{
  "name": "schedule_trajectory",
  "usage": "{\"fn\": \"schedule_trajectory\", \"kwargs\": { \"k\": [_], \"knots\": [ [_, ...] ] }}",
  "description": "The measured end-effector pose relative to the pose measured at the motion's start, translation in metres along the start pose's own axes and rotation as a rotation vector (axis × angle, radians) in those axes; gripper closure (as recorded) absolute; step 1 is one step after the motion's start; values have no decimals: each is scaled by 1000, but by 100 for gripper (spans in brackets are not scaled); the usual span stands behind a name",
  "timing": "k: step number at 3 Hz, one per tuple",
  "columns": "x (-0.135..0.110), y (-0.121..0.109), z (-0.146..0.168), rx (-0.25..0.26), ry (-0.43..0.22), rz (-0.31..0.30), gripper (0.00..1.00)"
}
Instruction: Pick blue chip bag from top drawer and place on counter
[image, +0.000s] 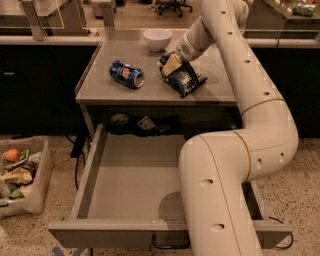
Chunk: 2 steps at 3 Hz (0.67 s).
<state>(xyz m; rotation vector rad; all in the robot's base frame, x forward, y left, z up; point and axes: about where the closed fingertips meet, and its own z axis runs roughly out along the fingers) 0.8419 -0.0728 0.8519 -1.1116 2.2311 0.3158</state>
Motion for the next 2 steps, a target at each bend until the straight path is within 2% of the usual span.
{"fn": "schedule_trajectory", "kwargs": {
  "k": [1, 2],
  "knots": [
    [0, 0, 0, 0, 0, 0, 0],
    [0, 0, 0, 0, 0, 0, 0]
  ]
}}
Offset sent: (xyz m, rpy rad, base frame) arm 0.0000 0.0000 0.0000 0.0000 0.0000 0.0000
